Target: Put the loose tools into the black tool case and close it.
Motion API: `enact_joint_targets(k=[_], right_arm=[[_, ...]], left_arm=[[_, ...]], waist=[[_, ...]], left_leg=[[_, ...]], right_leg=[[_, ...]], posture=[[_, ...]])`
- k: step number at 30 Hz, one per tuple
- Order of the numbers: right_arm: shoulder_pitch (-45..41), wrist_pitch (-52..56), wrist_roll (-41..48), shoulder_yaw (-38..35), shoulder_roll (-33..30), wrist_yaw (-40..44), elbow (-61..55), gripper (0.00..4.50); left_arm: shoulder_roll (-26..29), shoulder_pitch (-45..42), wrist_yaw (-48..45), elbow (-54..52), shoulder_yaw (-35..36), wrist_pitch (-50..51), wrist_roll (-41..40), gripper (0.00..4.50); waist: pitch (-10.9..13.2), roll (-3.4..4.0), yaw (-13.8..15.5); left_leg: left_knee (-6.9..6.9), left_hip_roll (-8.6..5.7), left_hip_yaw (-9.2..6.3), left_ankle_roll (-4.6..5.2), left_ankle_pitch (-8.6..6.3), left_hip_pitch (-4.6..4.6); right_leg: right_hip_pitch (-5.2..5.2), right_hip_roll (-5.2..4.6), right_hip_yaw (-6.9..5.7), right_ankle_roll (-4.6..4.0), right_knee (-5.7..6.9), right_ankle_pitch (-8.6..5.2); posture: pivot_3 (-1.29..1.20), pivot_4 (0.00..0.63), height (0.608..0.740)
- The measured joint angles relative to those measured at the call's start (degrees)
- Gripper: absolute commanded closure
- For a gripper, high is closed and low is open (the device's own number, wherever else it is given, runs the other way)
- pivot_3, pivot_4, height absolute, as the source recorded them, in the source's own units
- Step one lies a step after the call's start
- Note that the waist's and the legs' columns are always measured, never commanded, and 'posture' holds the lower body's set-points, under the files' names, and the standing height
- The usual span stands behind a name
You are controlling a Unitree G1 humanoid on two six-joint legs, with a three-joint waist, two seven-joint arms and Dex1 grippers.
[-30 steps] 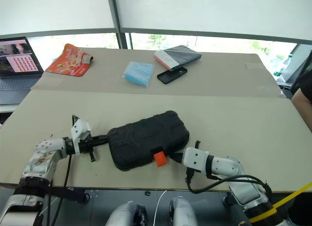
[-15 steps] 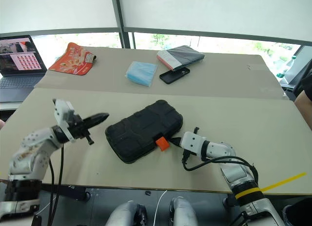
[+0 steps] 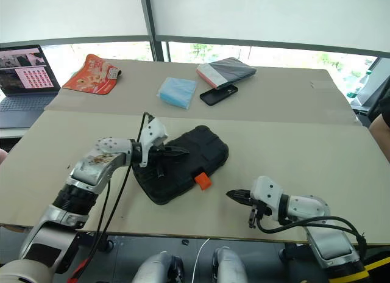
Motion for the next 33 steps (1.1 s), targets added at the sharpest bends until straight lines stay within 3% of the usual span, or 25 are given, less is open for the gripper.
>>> enact_joint_targets(k=[7, 14, 23, 33], right_arm=[[-1.3, 2.1, -1.4, 2.9, 2.9, -2.2, -1.3, 4.50], [-8.3, 3.2, -6.6, 7.1, 5.7, -3.6, 4.3, 4.50], [-10.3, 3.1, -8.6, 8.4, 8.1, -4.0, 7.9, 4.50], [-6.5, 5.9, -3.2, 5.5, 3.3, 0.7, 2.4, 4.50]], left_arm=[[-1.1, 1.9, -2.4, -0.9, -0.1, 0.9, -0.3, 4.48], [-0.9, 4.0, -2.4, -1.9, 1.2, 1.2, -0.3, 4.48], [-0.7, 6.0, -1.3, -4.7, 2.6, 3.5, -0.3, 4.48], [-0.4, 6.3, -0.7, -5.2, 3.2, 3.6, -0.3, 4.48]], waist=[[-0.6, 0.18, 0.3], [-0.6, 0.24, 0.0], [-0.7, 0.27, -0.3], [-0.7, 0.30, -0.6]], left_leg=[[-0.01, -0.02, -0.01, 0.67, -0.40, 0.34], [-0.03, 0.01, -0.02, 0.64, -0.45, 0.55], [-0.09, 0.01, -0.05, 0.24, -0.64, 0.71], [-0.12, 0.00, -0.08, 0.25, -0.68, 0.78]], right_leg=[[0.42, -0.09, 0.01, -0.07, -0.13, -0.05], [0.61, -0.28, 0.01, -0.14, -0.14, -0.10], [0.75, -0.34, -0.01, -0.16, -0.13, -0.12], [0.82, -0.42, -0.04, -0.16, -0.16, -0.12]], posture=[[0.00, 0.150, 0.740], [0.00, 0.150, 0.740], [0.00, 0.150, 0.740], [0.00, 0.150, 0.740]])
